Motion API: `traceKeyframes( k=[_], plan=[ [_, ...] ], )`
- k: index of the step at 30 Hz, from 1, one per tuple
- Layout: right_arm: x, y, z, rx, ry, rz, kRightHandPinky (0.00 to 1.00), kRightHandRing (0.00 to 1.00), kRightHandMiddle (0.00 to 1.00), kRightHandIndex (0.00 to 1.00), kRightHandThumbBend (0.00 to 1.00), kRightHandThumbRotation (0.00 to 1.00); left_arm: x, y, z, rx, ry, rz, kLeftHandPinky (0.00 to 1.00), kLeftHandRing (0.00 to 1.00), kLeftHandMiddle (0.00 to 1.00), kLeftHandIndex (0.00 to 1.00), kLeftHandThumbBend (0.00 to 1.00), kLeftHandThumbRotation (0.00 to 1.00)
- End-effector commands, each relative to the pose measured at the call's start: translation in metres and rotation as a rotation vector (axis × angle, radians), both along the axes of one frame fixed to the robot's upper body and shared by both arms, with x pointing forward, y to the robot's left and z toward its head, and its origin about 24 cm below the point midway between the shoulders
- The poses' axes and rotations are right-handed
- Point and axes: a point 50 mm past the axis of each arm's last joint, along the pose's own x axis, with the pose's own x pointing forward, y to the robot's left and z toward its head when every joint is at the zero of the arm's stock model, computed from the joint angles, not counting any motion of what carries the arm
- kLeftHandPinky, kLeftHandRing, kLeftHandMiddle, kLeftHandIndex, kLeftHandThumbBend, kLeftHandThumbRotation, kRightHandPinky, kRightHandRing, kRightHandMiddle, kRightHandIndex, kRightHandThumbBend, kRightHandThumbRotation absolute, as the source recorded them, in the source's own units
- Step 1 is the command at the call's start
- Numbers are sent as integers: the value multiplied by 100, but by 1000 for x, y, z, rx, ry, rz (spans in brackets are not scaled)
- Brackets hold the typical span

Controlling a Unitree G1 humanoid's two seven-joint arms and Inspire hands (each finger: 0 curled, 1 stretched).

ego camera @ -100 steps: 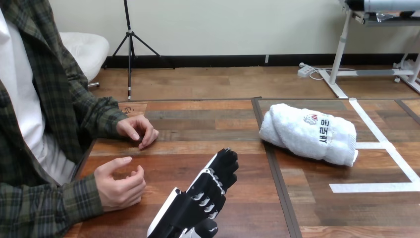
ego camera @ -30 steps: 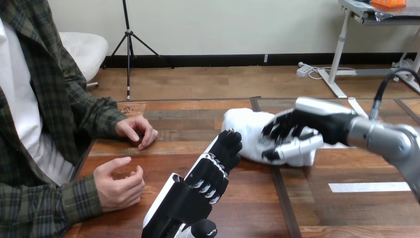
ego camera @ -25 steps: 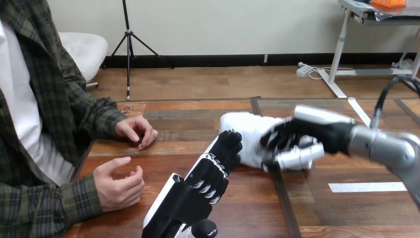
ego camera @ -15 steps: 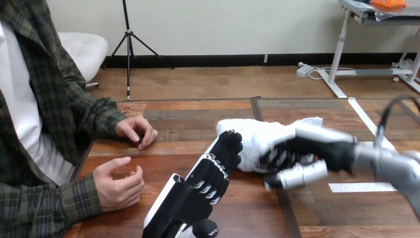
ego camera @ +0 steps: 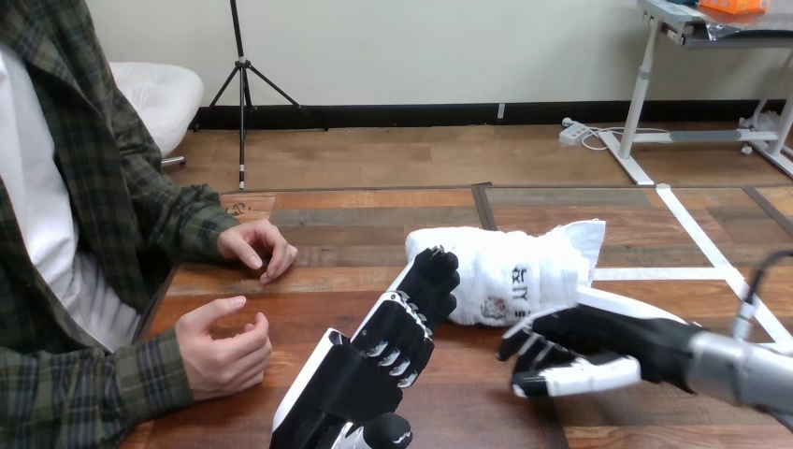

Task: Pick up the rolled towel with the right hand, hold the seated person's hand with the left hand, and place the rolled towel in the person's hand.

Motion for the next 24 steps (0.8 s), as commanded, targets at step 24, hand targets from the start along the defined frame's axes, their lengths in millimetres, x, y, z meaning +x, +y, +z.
traceKeyframes(
  k=[24],
  plan=[
    [-91, 41, 233, -69, -566, 417, 52, 62, 67, 74, 88, 62, 7, -17, 5, -90, 6, -38, 100, 100, 98, 96, 100, 64]
  ],
)
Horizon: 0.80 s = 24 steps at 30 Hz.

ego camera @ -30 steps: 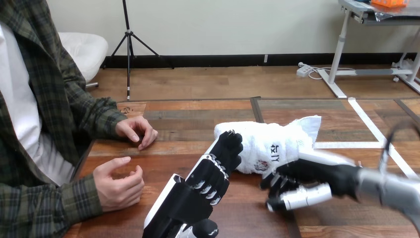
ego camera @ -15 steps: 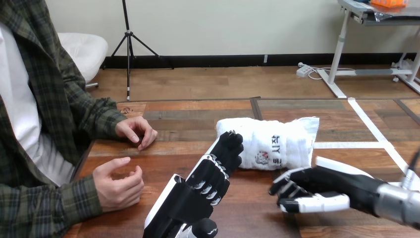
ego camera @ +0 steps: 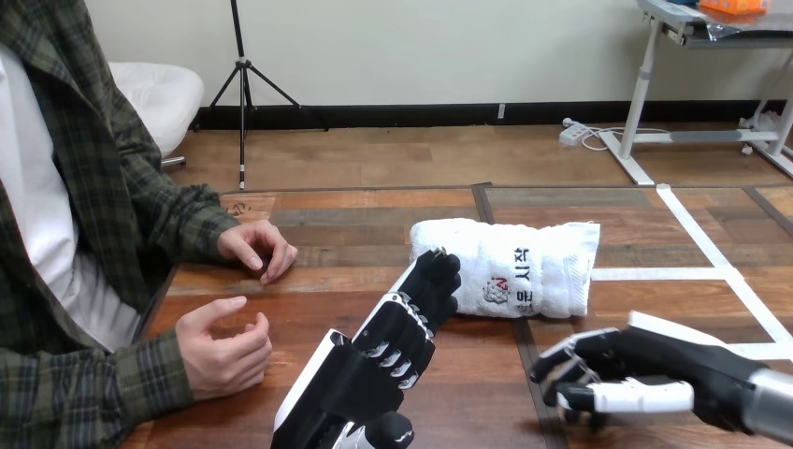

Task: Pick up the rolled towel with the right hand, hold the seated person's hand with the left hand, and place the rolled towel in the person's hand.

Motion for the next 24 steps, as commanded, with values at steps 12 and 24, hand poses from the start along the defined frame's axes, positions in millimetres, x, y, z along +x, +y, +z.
traceKeyframes(
  k=[12, 24],
  plan=[
    [-63, 79, 258, -285, -825, 546, 40, 51, 58, 71, 90, 51, 11, -23, 5, -74, 1, -54, 100, 99, 97, 95, 100, 62],
    [-67, 80, 271, -339, -848, 525, 19, 28, 39, 66, 89, 50, 13, -25, 6, -78, -8, -41, 100, 98, 97, 95, 100, 63]
  ],
)
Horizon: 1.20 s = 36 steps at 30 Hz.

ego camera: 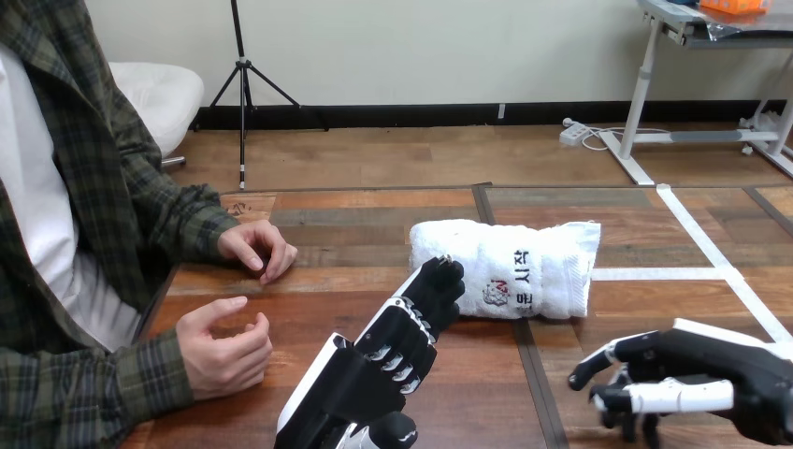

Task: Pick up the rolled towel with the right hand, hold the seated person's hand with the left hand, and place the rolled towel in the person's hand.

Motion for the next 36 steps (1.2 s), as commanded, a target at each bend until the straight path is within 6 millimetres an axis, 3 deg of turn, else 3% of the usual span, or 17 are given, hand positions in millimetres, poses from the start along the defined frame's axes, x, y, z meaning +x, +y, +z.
traceKeyframes(
  k=[1, 36],
  plan=[
    [-59, 105, 265, -440, -969, 666, 19, 27, 39, 66, 89, 50, 13, -24, 10, -77, -33, -31, 100, 98, 97, 95, 100, 63],
    [-59, 105, 265, -434, -954, 654, 17, 26, 38, 66, 89, 50, 14, -20, 10, -76, -28, -18, 100, 98, 96, 94, 100, 66]
  ],
)
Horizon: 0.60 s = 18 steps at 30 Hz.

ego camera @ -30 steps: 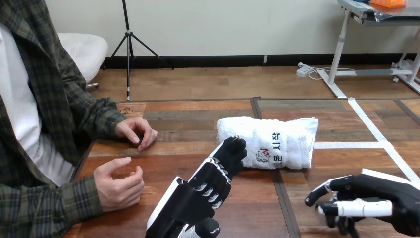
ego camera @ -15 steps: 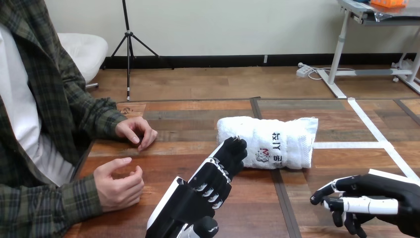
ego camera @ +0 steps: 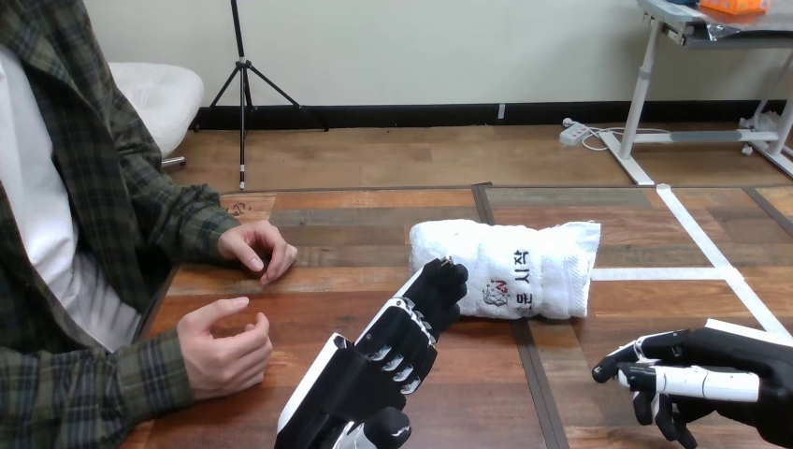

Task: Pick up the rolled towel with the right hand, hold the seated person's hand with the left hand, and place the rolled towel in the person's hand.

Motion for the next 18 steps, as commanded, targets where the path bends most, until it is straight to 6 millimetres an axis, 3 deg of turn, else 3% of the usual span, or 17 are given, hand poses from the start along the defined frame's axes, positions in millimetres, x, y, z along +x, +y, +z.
traceKeyframes(
  k=[1, 13, 14, 15, 18],
  plan=[
    [-57, 121, 262, -526, -1026, 769, 17, 26, 38, 66, 89, 50, 14, -20, 10, -77, -29, -16, 100, 98, 96, 94, 100, 66],
    [-56, 124, 261, -524, -1025, 770, 17, 26, 38, 66, 89, 50, 13, -17, 9, -79, -26, -13, 100, 98, 96, 94, 100, 64],
    [-38, 124, 268, -551, -1132, 671, 17, 26, 38, 66, 89, 50, 13, -16, 9, -78, -26, -13, 100, 98, 96, 94, 100, 64],
    [-24, 128, 273, -578, -1207, 608, 32, 42, 51, 72, 92, 49, 14, -16, 9, -78, -27, -12, 100, 98, 96, 94, 100, 64],
    [-8, 136, 277, -611, -1303, 544, 45, 56, 63, 77, 96, 48, 14, -15, 9, -76, -28, -12, 100, 98, 96, 94, 100, 64]
  ],
)
